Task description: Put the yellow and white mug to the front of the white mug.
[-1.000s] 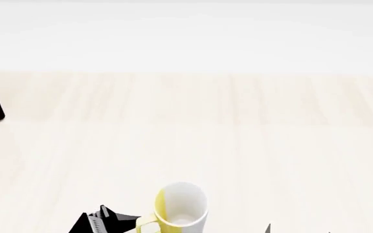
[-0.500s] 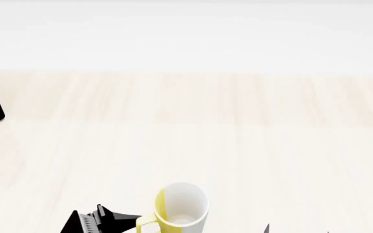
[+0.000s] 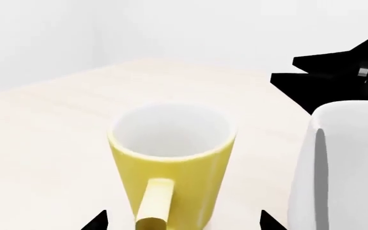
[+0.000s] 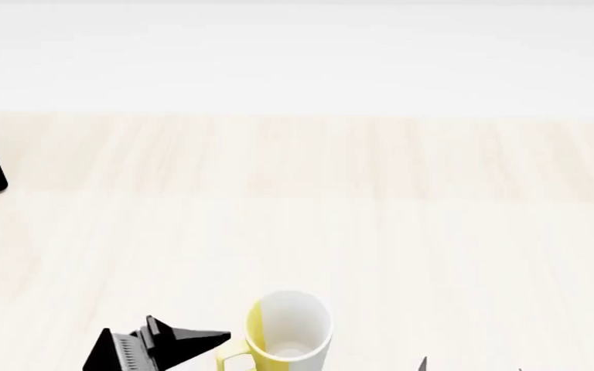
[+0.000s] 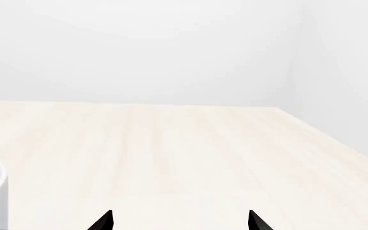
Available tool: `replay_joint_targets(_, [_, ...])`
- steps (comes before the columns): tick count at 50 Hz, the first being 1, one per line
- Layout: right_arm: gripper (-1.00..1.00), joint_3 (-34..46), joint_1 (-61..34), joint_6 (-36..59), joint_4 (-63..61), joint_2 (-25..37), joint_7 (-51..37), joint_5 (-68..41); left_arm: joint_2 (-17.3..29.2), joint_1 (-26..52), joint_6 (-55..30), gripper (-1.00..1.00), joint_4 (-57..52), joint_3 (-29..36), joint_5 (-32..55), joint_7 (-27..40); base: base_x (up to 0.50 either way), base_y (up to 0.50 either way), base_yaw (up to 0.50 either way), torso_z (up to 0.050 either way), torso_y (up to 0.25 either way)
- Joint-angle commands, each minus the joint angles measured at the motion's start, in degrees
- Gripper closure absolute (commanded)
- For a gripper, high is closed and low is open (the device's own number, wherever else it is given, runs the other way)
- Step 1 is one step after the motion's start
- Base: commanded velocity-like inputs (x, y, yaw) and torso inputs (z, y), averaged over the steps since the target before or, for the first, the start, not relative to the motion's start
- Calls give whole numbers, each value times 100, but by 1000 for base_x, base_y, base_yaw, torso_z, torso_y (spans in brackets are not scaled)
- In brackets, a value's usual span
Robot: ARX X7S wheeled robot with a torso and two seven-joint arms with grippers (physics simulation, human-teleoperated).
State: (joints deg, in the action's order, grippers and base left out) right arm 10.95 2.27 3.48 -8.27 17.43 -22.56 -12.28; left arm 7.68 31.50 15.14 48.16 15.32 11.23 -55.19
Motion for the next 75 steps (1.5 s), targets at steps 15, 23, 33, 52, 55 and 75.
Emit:
replay_joint_targets(15, [-100, 50, -16, 1, 14, 31, -26, -28, 261, -445, -687, -100, -1452, -145, 586, -38, 0, 0, 0, 0, 0])
replay_joint_targets(23, [-100, 54, -8, 11, -16, 48, -45, -40, 410, -606, -945, -100, -2052, -318, 940, -24, 0, 0, 0, 0, 0])
replay_joint_targets(33, [-100, 69, 6, 5, -44, 63, -67, -43, 690, -1058, -1205, -100, -3218, -618, 1467, 88, 0, 0, 0, 0, 0])
replay_joint_targets(52, [-100, 80, 80, 14, -235, 116, -138, -40, 719, -1989, -845, -100, -4519, -1292, 1924, 803, 0, 0, 0, 0, 0])
replay_joint_targets(55, [-100, 84, 82, 8, -231, 121, -140, -42, 561, -2145, -782, -100, -4724, -1562, 2095, 1202, 0, 0, 0, 0, 0])
replay_joint_targets(75, [-100, -23, 350, -72, -770, 225, -343, -2, -664, -3265, 728, -100, -5956, -2454, 1391, 3458, 0, 0, 0, 0, 0])
